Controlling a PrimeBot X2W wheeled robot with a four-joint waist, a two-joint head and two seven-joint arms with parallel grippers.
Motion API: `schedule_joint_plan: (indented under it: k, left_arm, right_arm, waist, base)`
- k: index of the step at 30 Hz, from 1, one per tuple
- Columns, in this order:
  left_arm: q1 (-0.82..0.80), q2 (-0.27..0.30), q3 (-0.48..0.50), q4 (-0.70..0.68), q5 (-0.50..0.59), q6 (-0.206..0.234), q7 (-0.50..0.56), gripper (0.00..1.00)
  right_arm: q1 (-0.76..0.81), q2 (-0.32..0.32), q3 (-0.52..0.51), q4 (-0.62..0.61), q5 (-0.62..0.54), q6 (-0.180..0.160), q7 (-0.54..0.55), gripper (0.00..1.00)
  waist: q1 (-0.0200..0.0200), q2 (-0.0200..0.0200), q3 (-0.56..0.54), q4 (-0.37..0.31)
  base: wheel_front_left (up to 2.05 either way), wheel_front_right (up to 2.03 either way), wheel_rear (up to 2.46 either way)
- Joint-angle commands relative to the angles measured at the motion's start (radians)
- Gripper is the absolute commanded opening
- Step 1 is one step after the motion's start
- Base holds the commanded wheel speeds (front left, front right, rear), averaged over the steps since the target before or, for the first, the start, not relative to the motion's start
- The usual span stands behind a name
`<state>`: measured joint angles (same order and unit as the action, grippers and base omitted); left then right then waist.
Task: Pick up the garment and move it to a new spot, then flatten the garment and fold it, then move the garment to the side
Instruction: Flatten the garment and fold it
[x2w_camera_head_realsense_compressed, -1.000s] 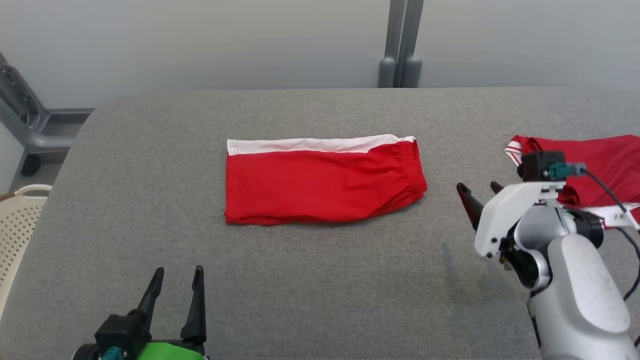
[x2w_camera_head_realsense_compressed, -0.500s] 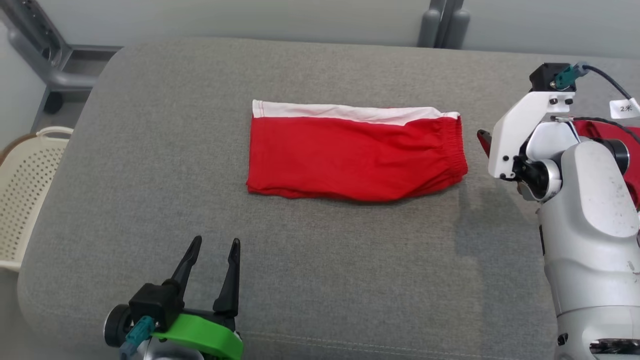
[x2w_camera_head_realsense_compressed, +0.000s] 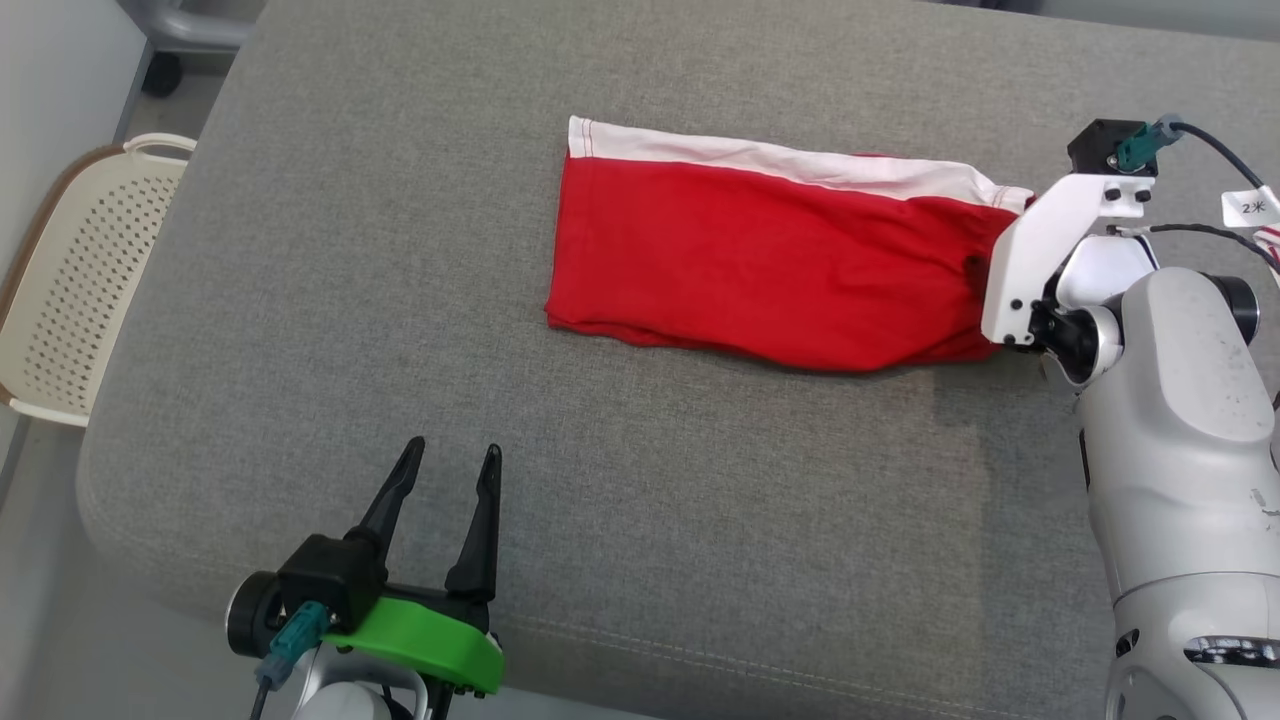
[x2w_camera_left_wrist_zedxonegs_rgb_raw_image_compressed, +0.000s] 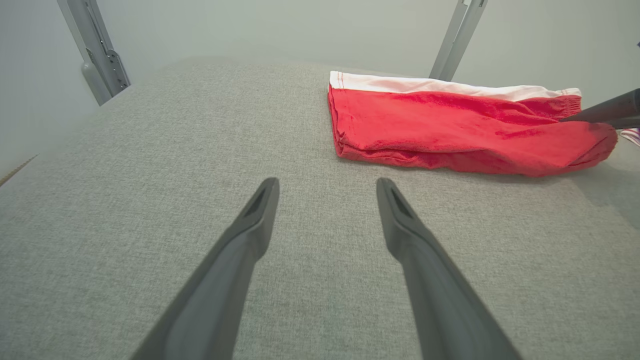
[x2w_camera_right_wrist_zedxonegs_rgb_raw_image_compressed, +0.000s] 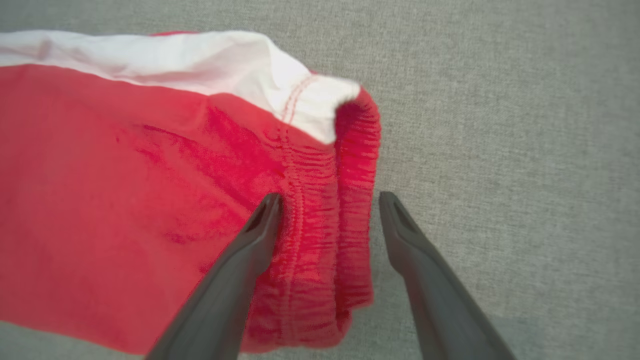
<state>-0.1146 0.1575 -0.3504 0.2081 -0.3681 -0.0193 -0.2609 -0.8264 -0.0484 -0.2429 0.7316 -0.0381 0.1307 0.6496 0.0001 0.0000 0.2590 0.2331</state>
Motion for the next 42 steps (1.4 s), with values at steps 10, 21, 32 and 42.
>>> schedule_joint_plan:
  k: [10, 21, 32, 42]
  left_arm:
    - [-0.038, -0.026, 0.019, 0.008, 0.025, -0.028, -0.005, 1.00]
    - [-0.041, -0.041, 0.037, 0.033, 0.038, -0.045, -0.005, 1.00]
    - [-0.019, -0.042, 0.050, 0.045, 0.045, -0.054, -0.004, 1.00]
    - [-0.009, -0.040, 0.053, 0.048, 0.048, -0.058, -0.004, 1.00]
  right_arm:
    - [-0.049, -0.002, -0.088, 0.103, -0.032, 0.000, 0.030, 1.00]
    - [-0.123, -0.001, -0.079, 0.234, 0.002, 0.000, 0.034, 0.00]
    - [-0.125, -0.038, -0.166, 0.206, -0.111, -0.001, 0.116, 0.00]
    - [-0.110, -0.131, -0.231, 0.096, -0.187, -0.001, 0.248, 0.00]
  waist:
    - [-0.0001, 0.0000, 0.051, 0.040]
    - [-0.0001, 0.0000, 0.043, 0.044]
    - [-0.0001, 0.0000, -0.001, 0.007]
    - [-0.0001, 0.0000, -0.030, -0.010]
  base:
    - [0.00, 0.00, 0.00]
    - [0.00, 0.00, 0.00]
    - [0.00, 0.00, 0.00]
    - [0.00, 0.00, 0.00]
